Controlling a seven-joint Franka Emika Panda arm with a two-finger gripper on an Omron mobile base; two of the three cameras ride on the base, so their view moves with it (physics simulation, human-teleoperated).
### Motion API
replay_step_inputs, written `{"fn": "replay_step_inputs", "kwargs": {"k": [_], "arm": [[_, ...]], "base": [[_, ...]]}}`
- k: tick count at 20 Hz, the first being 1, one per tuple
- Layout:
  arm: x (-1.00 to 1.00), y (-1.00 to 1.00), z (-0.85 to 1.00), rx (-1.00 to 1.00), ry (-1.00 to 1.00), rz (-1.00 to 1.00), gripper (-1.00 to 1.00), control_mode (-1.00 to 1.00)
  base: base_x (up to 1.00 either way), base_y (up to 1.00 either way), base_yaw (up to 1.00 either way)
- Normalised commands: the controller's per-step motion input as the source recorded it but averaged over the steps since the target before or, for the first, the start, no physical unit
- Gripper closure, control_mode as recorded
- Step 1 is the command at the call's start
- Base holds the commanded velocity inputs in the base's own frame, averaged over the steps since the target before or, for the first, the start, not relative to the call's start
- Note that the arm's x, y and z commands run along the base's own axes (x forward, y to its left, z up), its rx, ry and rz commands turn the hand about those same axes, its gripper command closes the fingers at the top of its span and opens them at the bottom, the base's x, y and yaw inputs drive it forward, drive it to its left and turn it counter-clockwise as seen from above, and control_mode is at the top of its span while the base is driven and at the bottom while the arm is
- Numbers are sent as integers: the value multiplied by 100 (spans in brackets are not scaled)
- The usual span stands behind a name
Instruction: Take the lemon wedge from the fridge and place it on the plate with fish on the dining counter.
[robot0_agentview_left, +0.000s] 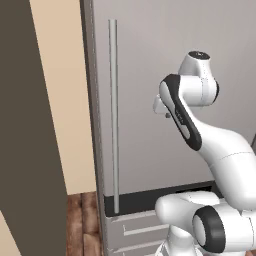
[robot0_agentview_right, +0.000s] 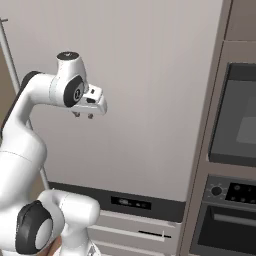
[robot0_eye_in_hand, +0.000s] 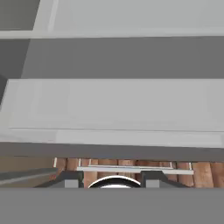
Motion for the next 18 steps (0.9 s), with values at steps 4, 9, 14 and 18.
{"fn": "replay_step_inputs", "kwargs": {"k": [4,9,14,18], "arm": [[11,20,0,-7,-5,-7,-100,-100],[0,25,0,-11,-10,-7,-100,-100],[0,0,0,0,0,0,-100,-100],[-1,0,0,0,0,0,-100,-100]], "base": [[0,0,0],[0,0,0],[0,0,0],[0,0,0]]}}
